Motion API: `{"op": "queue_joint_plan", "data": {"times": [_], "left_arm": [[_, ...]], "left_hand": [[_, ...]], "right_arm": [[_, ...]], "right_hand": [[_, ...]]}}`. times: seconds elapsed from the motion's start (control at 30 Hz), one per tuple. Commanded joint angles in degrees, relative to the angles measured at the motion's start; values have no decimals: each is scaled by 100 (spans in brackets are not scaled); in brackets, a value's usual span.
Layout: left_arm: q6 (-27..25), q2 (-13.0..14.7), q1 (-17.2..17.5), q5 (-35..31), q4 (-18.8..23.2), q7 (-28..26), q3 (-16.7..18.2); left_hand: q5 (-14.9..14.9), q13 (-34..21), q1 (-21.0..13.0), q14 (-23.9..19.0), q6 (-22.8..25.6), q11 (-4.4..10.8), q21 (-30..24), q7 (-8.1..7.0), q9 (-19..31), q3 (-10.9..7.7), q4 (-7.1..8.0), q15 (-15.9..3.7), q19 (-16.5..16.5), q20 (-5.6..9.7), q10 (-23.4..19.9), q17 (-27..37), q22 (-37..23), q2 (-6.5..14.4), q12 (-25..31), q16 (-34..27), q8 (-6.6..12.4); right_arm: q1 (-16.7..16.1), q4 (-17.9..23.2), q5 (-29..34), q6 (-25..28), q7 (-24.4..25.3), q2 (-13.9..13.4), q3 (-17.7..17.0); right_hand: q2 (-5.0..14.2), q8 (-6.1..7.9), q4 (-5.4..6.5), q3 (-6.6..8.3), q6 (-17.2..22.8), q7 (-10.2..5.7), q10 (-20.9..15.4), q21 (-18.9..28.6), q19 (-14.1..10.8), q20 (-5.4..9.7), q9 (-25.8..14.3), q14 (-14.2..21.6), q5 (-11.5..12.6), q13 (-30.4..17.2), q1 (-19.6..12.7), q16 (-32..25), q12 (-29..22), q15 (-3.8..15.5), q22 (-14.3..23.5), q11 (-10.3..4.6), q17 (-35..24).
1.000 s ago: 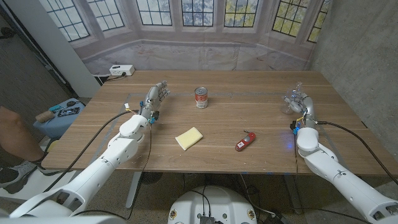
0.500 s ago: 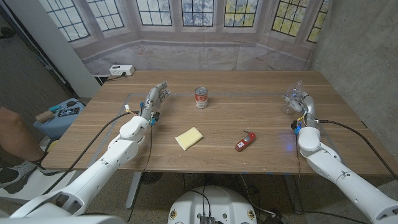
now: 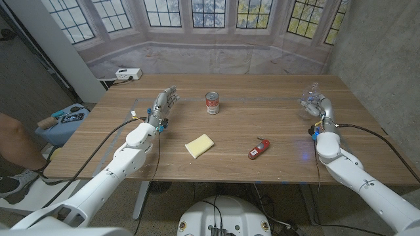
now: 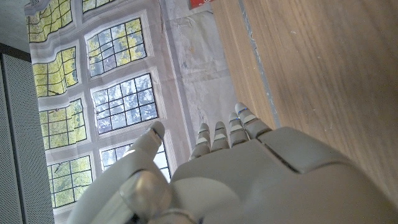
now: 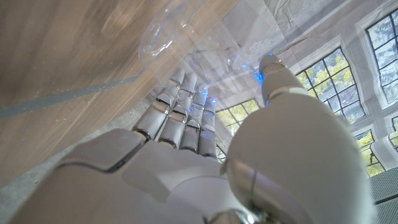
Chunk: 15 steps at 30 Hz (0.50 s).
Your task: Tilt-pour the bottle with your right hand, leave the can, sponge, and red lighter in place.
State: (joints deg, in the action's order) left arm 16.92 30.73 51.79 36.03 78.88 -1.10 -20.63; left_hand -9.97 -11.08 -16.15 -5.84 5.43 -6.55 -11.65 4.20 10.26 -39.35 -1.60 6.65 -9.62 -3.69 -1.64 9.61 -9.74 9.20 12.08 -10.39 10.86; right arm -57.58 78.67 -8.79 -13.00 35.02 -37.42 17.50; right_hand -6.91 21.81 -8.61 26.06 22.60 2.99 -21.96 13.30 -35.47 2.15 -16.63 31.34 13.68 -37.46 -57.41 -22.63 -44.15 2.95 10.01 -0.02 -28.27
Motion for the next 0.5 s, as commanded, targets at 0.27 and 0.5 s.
{"op": "queue_joint_plan", "data": {"times": [0.27,0.5], "left_arm": [[12,12,94,-10,100,-58,5],[14,23,154,-25,168,-113,14]], "left_hand": [[-35,-7,-89,-27,47,-4,14,10,15,-14,-51,34,-61,10,-21,7,-22,30,17,11,2],[-36,-8,-103,-28,54,-3,16,13,16,-7,-69,35,-64,8,-28,8,-22,32,17,10,1]], "right_arm": [[-91,418,438,431,156,-231,12],[-106,546,753,647,330,-303,71]], "right_hand": [[14,-12,-5,-10,10,22,-13,-34,-40,-23,-35,49,-4,-40,33,48,-60,453,18,-18,-33],[22,-7,-11,-3,31,12,-36,-40,-48,-20,-37,65,-7,-41,17,58,-73,452,18,-26,-50]]}}
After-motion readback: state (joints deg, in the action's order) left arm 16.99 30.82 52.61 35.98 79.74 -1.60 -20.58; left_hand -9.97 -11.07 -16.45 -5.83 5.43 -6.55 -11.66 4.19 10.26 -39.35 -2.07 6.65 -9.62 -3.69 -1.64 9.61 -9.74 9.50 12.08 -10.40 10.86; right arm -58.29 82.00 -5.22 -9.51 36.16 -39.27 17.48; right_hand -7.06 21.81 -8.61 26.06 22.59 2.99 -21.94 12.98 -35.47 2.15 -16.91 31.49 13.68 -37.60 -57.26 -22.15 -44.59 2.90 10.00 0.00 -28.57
